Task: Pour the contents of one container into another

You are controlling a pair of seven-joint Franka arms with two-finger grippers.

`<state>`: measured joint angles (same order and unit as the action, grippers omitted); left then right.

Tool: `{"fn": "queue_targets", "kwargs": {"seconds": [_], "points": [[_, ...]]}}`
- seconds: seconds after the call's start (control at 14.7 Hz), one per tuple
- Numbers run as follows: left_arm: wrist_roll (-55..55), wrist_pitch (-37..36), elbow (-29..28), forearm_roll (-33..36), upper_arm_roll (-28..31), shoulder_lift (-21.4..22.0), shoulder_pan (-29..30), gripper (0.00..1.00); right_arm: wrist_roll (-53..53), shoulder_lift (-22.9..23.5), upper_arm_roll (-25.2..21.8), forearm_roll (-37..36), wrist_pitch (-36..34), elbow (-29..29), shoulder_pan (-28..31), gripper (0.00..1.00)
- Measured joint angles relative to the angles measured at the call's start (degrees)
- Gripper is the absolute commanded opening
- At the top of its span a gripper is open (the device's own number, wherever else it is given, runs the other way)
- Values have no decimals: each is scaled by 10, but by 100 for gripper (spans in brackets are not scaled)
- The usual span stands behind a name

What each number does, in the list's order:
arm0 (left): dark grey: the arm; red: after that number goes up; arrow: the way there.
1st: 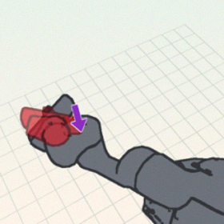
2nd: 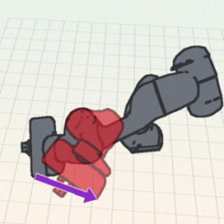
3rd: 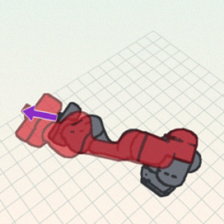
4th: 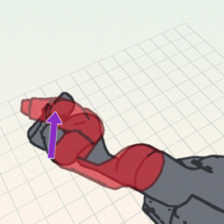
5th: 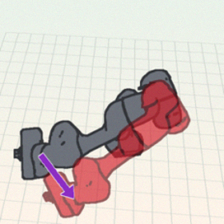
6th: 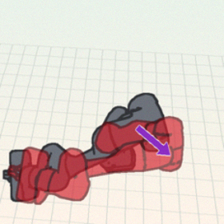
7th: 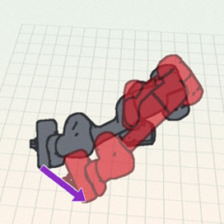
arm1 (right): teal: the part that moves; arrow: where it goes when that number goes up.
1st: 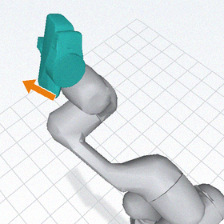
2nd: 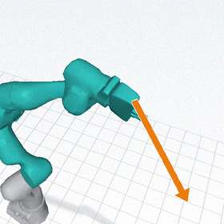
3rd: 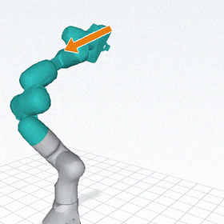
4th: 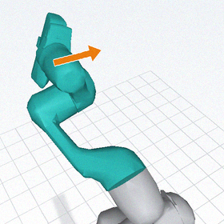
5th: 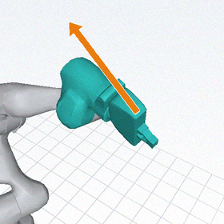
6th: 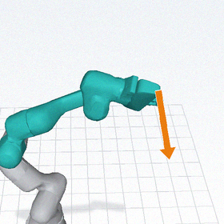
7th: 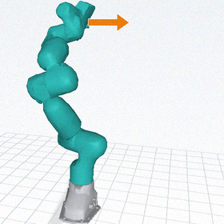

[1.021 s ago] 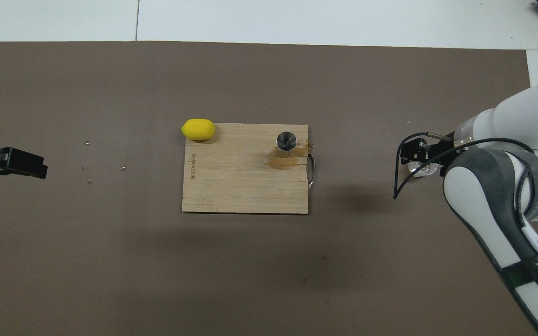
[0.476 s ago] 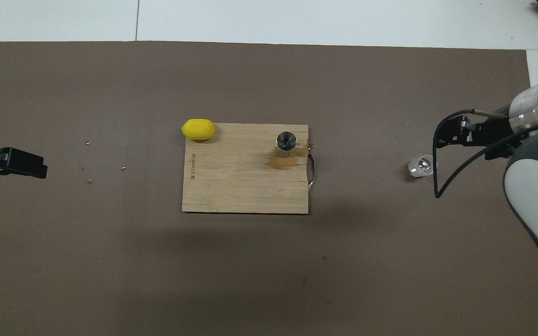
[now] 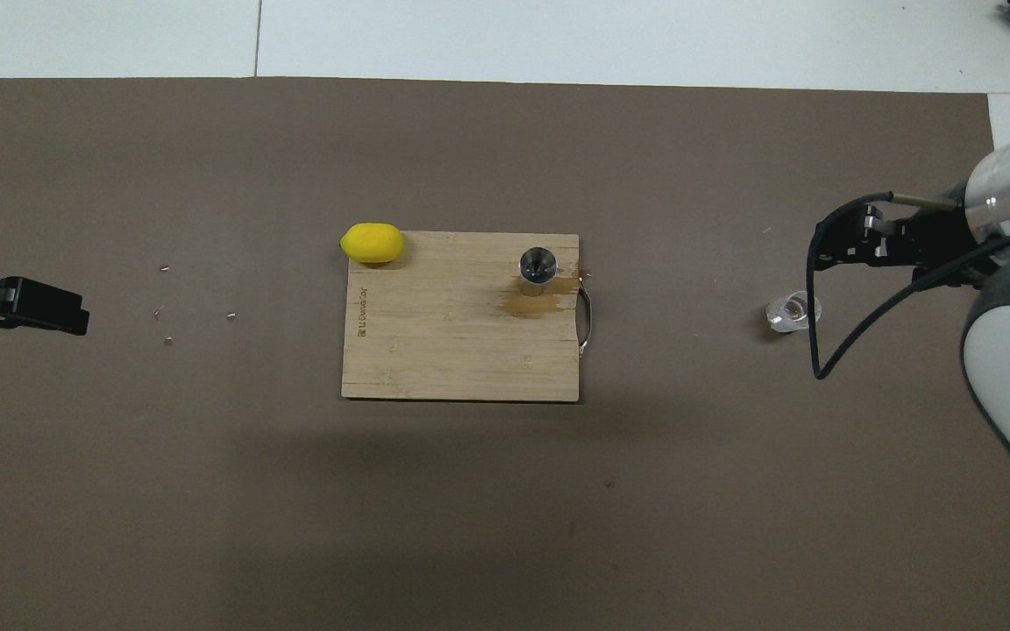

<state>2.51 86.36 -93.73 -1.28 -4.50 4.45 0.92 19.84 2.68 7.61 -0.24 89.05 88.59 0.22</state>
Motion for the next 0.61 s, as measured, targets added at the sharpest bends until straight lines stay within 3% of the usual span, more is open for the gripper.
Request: {"fn": "queue_targets", "kwargs": {"seconds": [0.61], "points": [[0, 0, 0, 0, 0, 0, 0, 100, -2, -5, -1, -10, -2, 2, 2, 99]]}}
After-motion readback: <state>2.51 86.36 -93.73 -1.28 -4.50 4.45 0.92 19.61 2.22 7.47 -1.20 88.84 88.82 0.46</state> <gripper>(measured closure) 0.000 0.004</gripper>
